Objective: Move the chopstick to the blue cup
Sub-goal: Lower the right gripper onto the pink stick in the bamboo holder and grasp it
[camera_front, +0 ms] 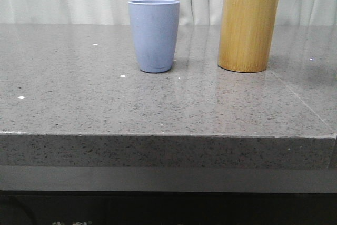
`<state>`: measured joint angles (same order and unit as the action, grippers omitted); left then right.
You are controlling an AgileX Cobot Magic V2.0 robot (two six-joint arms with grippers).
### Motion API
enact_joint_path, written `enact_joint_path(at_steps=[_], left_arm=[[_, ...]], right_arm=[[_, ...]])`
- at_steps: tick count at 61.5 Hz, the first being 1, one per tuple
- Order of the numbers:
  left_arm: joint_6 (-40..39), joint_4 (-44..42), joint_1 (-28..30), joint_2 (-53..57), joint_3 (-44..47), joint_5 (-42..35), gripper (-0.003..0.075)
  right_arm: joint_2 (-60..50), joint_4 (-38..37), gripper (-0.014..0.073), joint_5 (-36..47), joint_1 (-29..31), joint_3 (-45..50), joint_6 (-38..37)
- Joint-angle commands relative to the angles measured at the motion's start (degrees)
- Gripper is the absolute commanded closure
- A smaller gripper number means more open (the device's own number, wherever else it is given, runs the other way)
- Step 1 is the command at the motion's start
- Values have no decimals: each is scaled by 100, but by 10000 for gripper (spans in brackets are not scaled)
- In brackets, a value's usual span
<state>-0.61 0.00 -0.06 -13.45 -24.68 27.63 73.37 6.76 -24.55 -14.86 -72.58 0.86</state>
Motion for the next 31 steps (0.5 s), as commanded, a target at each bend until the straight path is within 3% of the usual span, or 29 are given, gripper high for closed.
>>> enact_joint_path(at_steps=[1,16,31], left_arm=[[-53,0,3,-41,-150,-501,739],[-53,0,3,-41,-150,-501,739],[-53,0,3,-41,-150,-501,739]], right_arm=[[332,45,-6,422,-137,-670,37],[1357,45,2,164,-160,-1722,37],[1841,45,2,253,-160,-2040,37]])
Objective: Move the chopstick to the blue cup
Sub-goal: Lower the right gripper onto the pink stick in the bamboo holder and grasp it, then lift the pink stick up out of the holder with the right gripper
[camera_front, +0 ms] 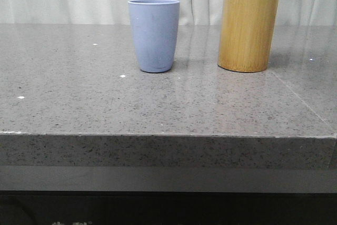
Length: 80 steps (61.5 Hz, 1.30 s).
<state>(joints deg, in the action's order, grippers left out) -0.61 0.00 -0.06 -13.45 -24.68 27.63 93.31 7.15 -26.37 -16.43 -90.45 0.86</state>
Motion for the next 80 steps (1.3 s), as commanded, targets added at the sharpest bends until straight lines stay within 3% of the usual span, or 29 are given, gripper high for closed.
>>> enact_joint_path(at_steps=[1,21,26,37,45,80], left_arm=[[-53,0,3,-41,-150,-501,739],[-53,0,3,-41,-150,-501,739],[-53,0,3,-41,-150,-501,739],[-53,0,3,-41,-150,-501,739],[-53,0,3,-41,-150,-501,739],[-53,0,3,-41,-150,-501,739]], right_arm=[[-126,6,2,451,-2,-254,37],[143,6,23,730,-2,-254,37],[143,6,109,806,-2,-254,37],[143,6,393,1029,-2,-254,37],[143,6,501,1136,-2,-254,37],[-20,-43,517,1282,-2,-254,37]])
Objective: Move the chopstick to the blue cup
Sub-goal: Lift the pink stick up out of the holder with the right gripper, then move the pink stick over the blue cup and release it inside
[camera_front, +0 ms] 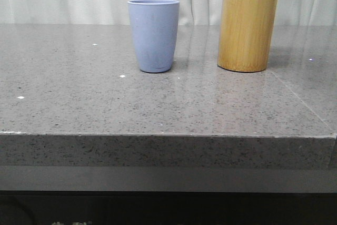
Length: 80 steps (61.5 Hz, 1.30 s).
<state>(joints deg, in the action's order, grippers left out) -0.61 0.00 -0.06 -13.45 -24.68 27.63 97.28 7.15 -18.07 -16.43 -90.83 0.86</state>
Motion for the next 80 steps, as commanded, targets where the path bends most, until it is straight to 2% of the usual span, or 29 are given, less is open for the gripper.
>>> enact_joint_path(at_steps=[1,29,54,65,80], left_arm=[[-53,0,3,-41,-150,-501,739],[-53,0,3,-41,-150,-501,739],[-53,0,3,-41,-150,-501,739],[-53,0,3,-41,-150,-501,739],[-53,0,3,-41,-150,-501,739]], right_arm=[[-453,-63,517,439,-2,-216,37],[-1576,-453,517,404,3,-216,37],[-2287,-545,517,1567,-9,-216,37],[-2176,-468,517,1599,-423,-205,37],[-1593,-468,517,2123,-1318,-205,37]])
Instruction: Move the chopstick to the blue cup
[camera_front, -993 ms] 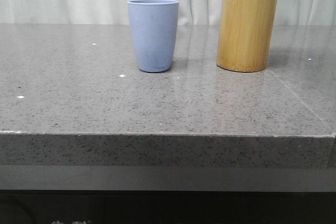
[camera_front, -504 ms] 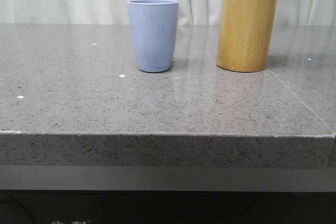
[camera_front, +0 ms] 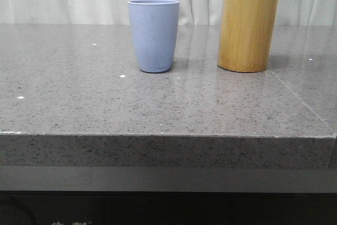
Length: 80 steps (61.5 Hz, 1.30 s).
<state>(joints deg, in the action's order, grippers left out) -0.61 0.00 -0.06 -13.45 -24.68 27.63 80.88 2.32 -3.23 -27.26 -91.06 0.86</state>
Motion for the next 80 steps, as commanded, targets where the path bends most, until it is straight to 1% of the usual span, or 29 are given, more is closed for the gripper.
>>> enact_joint_path(at_steps=[1,8,13,46,59,69,75,80], left_arm=[[-53,0,3,-41,-150,-501,739],[-53,0,3,-41,-150,-501,739],[-53,0,3,-41,-150,-501,739],[-53,0,3,-41,-150,-501,739],[-53,0,3,-41,-150,-501,739],[-53,0,3,-41,-150,-501,739],[-53,0,3,-41,-150,-501,739],[-53,0,3,-41,-150,-501,739]], right_arm=[[90,15,517,666,-282,-182,37],[444,10,517,879,-591,-182,37],[644,-8,517,938,-690,-182,37],[1427,-22,517,555,-691,-182,37],[1510,-22,515,127,-691,-182,37],[1528,-22,514,32,-691,-182,37],[1556,-22,487,9,-691,-182,37],[1569,-22,412,4,-691,-182,37]])
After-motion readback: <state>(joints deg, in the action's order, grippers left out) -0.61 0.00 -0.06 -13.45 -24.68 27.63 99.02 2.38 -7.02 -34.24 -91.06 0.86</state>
